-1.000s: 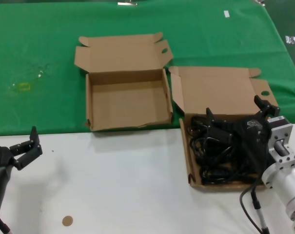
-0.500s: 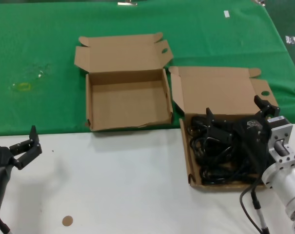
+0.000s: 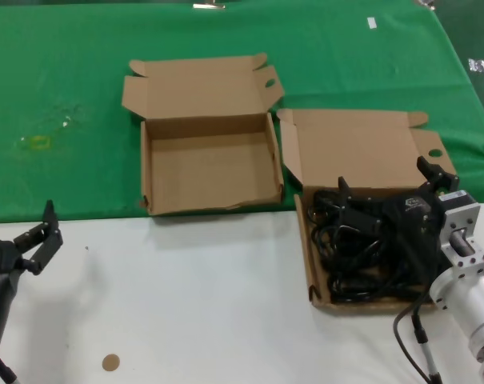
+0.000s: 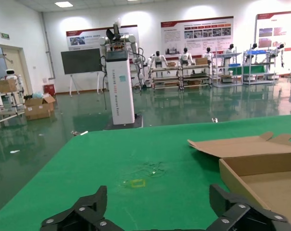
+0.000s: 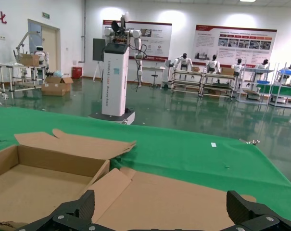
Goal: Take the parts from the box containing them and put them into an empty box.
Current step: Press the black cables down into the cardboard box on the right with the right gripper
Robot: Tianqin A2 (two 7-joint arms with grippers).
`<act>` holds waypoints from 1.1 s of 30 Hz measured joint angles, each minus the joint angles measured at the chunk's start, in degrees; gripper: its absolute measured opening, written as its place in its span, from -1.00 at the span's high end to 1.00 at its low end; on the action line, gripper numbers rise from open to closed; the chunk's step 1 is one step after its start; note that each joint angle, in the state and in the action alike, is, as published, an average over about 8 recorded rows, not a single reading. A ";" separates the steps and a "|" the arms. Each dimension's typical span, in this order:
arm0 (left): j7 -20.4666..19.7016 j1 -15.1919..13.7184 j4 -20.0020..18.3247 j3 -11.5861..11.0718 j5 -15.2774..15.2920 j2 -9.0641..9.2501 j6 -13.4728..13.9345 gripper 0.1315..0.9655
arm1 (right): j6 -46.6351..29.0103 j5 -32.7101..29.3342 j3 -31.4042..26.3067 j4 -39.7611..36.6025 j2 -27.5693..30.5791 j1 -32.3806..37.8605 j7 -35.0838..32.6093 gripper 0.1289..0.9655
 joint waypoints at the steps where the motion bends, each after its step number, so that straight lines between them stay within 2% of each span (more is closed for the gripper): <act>1: 0.00 0.00 0.00 0.00 0.00 0.00 0.00 -0.63 | 0.00 0.00 0.00 0.00 0.00 0.00 0.00 -1.00; 7: 0.00 0.00 0.00 0.00 0.00 0.00 0.00 -0.40 | 0.00 0.00 0.00 0.00 0.00 0.00 0.00 -1.00; 15: 0.00 0.00 0.00 0.00 0.00 0.00 0.00 0.13 | 0.76 0.42 -1.33 0.03 0.77 0.31 0.45 -1.00; 16: 0.00 0.00 0.00 0.00 0.00 0.00 0.00 0.13 | 1.00 0.55 -1.70 0.02 1.02 0.37 0.55 -1.00; 21: 0.00 0.00 0.00 0.00 0.00 0.00 0.00 0.41 | 2.55 1.82 -4.38 -0.05 3.23 0.83 0.88 -1.00; 24: 0.00 0.00 0.00 0.00 0.00 0.00 0.00 0.57 | 3.93 3.89 -7.38 -0.08 6.12 1.46 0.76 -1.00; 28: 0.00 0.00 0.00 0.00 0.00 0.00 0.00 0.57 | 5.54 8.05 -12.95 -0.22 12.35 3.23 0.77 -1.00; 33: 0.00 0.00 0.00 0.00 0.00 0.00 0.00 0.75 | 3.75 11.11 -19.14 -0.63 21.77 7.17 2.45 -1.00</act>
